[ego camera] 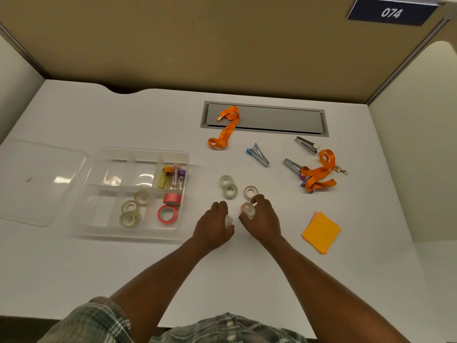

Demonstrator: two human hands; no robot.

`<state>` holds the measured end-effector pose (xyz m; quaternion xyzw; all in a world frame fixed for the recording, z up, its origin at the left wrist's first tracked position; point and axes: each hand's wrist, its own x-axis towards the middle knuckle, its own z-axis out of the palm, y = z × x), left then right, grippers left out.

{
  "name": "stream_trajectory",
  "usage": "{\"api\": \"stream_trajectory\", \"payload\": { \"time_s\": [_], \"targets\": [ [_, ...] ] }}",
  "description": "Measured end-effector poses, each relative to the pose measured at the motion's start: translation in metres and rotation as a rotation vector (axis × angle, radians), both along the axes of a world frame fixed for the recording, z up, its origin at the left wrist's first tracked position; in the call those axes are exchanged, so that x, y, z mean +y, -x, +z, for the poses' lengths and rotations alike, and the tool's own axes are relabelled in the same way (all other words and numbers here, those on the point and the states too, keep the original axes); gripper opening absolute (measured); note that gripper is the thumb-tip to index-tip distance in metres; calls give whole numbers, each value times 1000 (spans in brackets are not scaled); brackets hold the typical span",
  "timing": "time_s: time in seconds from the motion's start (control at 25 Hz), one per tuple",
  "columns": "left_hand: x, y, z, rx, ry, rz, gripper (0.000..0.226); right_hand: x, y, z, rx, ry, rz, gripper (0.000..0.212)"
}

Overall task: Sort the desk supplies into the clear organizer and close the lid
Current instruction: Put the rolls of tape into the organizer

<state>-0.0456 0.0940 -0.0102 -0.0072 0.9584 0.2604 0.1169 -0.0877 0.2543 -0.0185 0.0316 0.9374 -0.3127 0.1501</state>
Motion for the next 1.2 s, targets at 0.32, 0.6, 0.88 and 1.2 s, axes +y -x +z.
{"api": "stream_trajectory", "payload": {
  "time_s": [0.32, 0.6, 0.88, 1.2],
  "targets": [
    [-48, -5, 32, 158, -275, 178, 40, -47, -6, 34, -205, 587, -263, 17],
    [-142, -24, 45, 378, -198, 312, 47, -140, -8, 51, -67, 466, 36, 41],
    [-220, -55, 25, 315, -43, 448, 67, -235, -23, 52, 64, 297, 422, 53],
    [-242, -69, 5, 218, -13, 380, 71, -273, -25, 36, 180, 62, 567, 55]
  ]
}}
